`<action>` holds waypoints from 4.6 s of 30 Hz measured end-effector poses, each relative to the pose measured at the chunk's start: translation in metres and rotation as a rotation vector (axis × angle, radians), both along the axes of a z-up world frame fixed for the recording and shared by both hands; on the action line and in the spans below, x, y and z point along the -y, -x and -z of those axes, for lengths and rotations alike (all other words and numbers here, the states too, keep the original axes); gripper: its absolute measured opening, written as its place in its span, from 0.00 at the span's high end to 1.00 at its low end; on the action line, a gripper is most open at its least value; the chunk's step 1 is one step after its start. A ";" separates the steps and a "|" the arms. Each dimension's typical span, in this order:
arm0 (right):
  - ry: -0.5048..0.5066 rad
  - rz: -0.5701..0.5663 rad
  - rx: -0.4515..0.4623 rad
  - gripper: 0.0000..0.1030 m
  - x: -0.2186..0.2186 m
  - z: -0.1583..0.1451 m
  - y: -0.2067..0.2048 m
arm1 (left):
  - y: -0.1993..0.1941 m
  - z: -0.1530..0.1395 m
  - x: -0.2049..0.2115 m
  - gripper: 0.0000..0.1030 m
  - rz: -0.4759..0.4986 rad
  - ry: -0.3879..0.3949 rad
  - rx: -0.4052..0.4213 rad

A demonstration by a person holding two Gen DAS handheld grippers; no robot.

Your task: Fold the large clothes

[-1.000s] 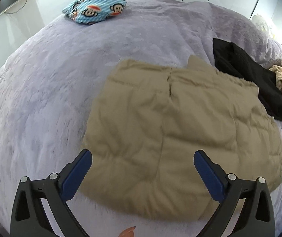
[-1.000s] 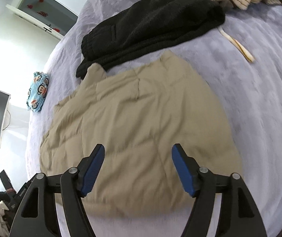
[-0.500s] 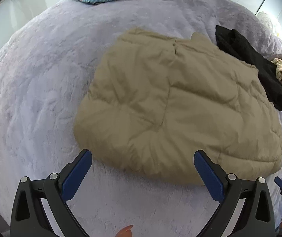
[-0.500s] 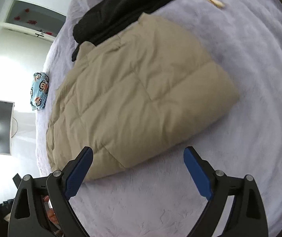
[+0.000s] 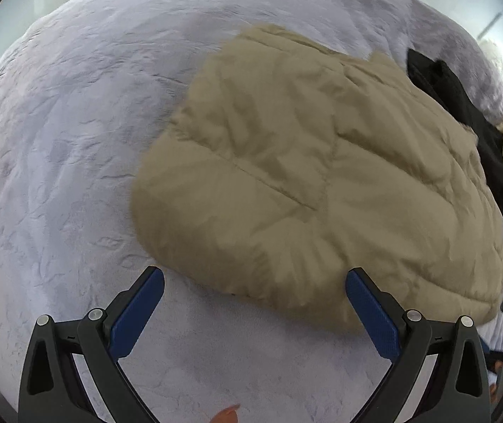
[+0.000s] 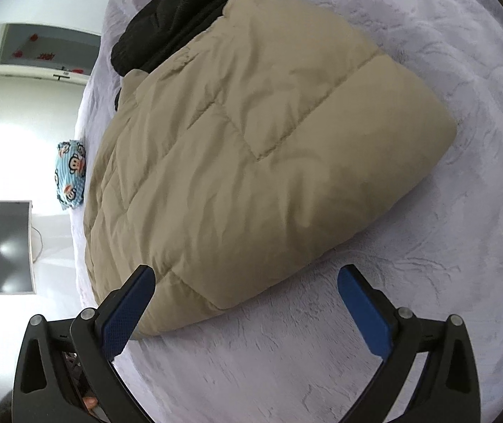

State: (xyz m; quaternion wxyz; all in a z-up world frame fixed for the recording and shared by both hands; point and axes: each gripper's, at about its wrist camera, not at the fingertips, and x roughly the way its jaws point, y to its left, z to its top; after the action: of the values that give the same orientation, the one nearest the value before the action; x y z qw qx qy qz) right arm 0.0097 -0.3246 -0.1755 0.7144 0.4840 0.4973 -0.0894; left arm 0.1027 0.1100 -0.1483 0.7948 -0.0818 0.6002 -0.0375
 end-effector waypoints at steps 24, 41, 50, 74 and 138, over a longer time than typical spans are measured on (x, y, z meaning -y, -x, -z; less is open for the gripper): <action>-0.287 0.125 0.144 0.00 0.013 0.040 -0.021 | -0.031 0.046 -0.027 0.00 -0.216 0.429 0.014; -0.336 0.196 0.172 0.79 0.023 0.035 -0.009 | -0.019 -0.029 -0.007 0.83 -0.026 0.212 0.221; -0.339 0.104 0.148 0.79 0.009 0.013 0.040 | 0.056 -0.049 -0.028 0.83 0.048 0.181 0.197; -0.212 0.150 -0.089 0.51 -0.036 -0.003 0.155 | 0.180 -0.045 -0.126 0.47 0.008 -0.029 -0.018; 0.175 -0.412 -0.295 0.00 -0.230 -0.046 0.050 | 0.112 -0.051 -0.118 0.00 0.298 0.014 -0.105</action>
State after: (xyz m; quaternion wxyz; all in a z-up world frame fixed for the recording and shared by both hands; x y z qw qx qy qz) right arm -0.0403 -0.0942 -0.1291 0.6766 0.2904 0.6745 -0.0543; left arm -0.0092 0.2282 -0.0977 0.7472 0.0009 0.6463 -0.1549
